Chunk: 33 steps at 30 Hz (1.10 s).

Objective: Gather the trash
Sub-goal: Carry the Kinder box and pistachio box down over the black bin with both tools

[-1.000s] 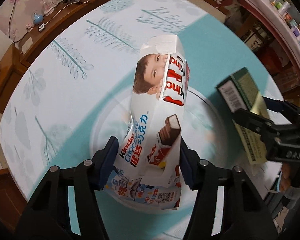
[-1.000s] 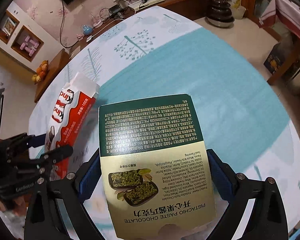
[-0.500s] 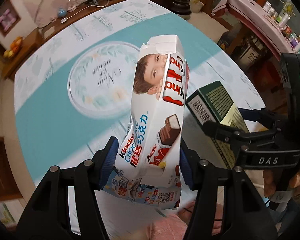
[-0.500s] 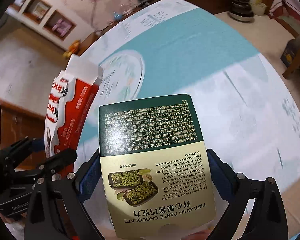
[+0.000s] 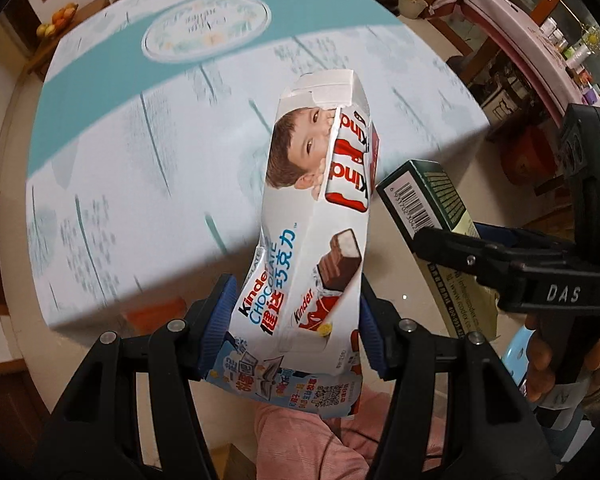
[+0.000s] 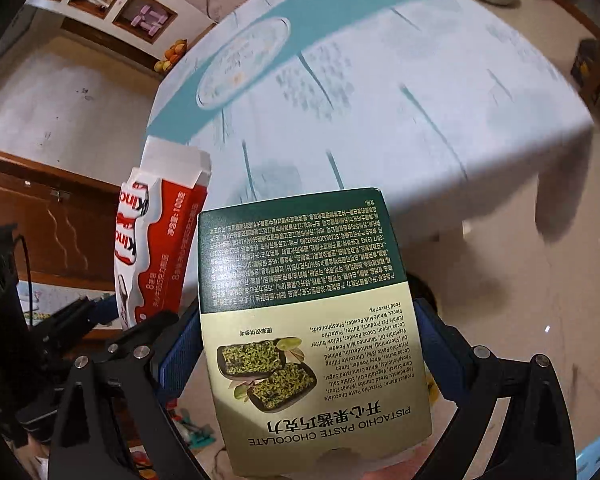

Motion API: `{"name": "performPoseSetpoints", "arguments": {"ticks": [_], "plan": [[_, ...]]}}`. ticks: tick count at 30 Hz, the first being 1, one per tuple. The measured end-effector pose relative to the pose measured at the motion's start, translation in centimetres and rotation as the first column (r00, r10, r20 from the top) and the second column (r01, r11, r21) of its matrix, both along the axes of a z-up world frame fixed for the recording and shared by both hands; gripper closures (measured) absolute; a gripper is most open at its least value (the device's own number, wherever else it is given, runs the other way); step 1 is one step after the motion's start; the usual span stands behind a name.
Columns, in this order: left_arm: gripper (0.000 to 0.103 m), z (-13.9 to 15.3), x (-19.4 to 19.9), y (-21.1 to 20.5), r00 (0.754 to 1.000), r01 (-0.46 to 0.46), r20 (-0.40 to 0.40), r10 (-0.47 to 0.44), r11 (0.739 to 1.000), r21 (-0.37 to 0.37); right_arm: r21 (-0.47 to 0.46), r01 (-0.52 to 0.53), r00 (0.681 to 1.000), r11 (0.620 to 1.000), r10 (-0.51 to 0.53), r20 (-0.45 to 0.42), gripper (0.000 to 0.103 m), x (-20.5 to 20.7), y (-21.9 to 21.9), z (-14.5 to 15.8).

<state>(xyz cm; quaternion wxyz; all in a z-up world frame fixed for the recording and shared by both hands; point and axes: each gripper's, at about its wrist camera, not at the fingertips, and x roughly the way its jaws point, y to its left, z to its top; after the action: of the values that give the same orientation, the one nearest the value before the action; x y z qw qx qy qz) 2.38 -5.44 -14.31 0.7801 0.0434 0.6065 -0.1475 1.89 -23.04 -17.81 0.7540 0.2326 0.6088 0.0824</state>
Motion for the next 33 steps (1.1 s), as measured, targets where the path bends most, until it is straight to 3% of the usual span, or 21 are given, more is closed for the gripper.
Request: {"name": "performPoseSetpoints", "arguments": {"ticks": [7,14,22,29,33], "plan": [[0.048,-3.0,-5.0,-0.8,0.998,0.036,-0.049,-0.036,0.999,-0.009,0.018,0.073,0.989,0.997,-0.07,-0.127,0.006,-5.6,-1.4,-5.2],[0.048,-10.7,-9.3,-2.1,0.985,0.083,-0.152,-0.082,0.997,0.003,-0.02,0.131,0.957,0.991,-0.132,-0.257,0.006,-7.1,-1.3,-14.1],[0.046,-23.1,-9.2,-2.4,0.978,0.078,-0.197,-0.063,0.995,0.068,-0.081,0.208,0.889,0.975,-0.223,-0.4,0.006,-8.9,-1.3,-25.8],[0.042,-30.2,-7.1,-2.5,0.968,0.034,-0.249,-0.021,0.998,0.051,-0.08,0.263,0.846,0.962,-0.269,-0.46,0.005,-9.4,-1.6,-33.4],[0.04,-32.6,-5.7,-2.9,0.961,0.045,-0.274,-0.03,0.998,0.048,-0.062,0.323,0.814,0.945,-0.31,-0.492,0.005,-9.2,-2.1,-36.7]]}}
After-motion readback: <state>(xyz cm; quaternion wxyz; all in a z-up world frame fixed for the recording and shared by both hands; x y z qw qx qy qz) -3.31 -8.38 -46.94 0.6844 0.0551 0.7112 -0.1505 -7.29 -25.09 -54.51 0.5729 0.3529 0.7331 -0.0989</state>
